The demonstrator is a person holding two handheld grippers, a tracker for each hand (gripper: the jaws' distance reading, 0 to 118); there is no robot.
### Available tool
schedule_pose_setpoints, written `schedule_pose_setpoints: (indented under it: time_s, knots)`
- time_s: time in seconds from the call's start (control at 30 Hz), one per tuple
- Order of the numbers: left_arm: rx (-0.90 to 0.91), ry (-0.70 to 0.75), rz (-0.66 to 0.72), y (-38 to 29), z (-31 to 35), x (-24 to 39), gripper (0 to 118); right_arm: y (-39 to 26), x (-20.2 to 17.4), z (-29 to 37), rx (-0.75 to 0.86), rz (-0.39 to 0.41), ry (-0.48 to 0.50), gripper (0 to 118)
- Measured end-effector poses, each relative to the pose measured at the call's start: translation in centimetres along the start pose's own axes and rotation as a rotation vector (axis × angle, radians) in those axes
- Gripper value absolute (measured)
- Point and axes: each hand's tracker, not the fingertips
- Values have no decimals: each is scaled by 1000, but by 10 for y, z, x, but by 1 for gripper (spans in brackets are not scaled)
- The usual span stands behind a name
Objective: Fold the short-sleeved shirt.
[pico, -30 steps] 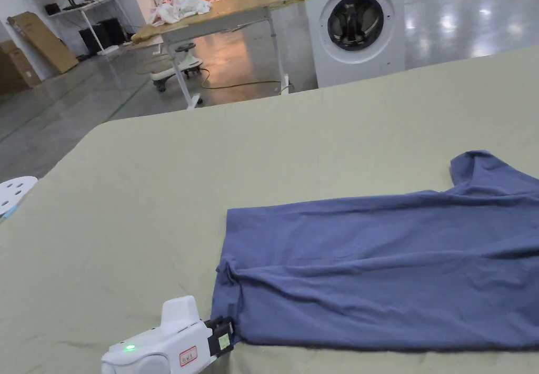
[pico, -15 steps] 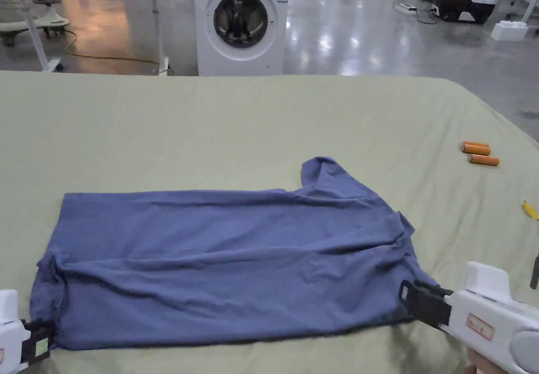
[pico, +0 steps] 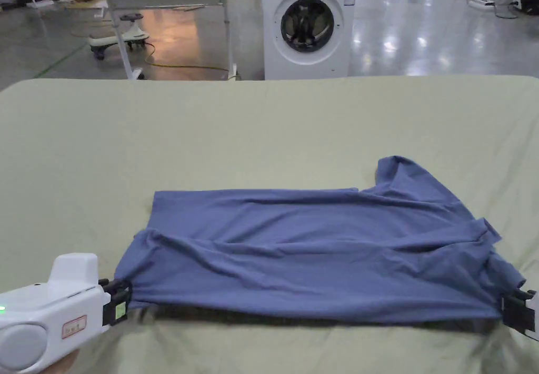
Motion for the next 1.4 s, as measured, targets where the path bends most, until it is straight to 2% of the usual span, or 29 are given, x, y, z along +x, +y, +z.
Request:
schedule_pose_setpoints:
  time_s: [0.17,0.23,0.37,0.43,0.47,0.5,0.57,0.6,0.77,0.9,0.97,1.13,1.17,1.2,1.27,1.33,1.37,1.4]
  knots:
    - [-41,24,-44,-56,40,1,0,-44,6,53,8,2,-7,5]
    - [-80,1,0,-79,53,-5,0,-66,11,67,-14,-35,7,5]
    - [-133,-14,76,-119,60,-13,0,-102,12,84,-46,-31,-12,5]
    - [-89,-22,182,-126,64,-23,1,-109,10,86,-44,-31,-14,5]
    - [-45,-38,207,-130,69,-27,15,-112,8,85,-36,-28,-13,9]
    - [-10,-25,214,-133,72,-28,30,-111,7,82,-15,-27,-18,23]
    - [3,50,198,-130,75,-20,77,-111,5,81,-7,-2,-46,63]
    - [36,73,181,-131,81,-15,81,-112,3,85,3,6,-47,64]
    - [267,72,121,-139,128,9,81,-108,-9,111,162,14,69,64]
    - [383,198,-1,-144,144,54,81,-100,-31,135,280,86,120,64]
    - [430,187,5,-143,158,67,81,-97,-43,146,331,128,123,64]
    - [477,123,37,-136,183,85,73,-93,-68,161,403,196,219,59]
    - [488,116,33,-137,186,89,65,-95,-71,159,423,212,237,52]
    - [492,93,3,-138,189,91,52,-97,-73,157,419,211,235,39]
    - [517,93,-61,-147,187,98,22,-98,-79,153,398,205,217,2]
    - [510,111,-112,-151,183,105,0,-100,-78,150,392,182,231,1]
    - [498,114,-106,-151,183,105,0,-100,-78,150,368,161,274,0]
    - [492,105,-107,-152,184,105,0,-101,-78,151,374,159,268,0]
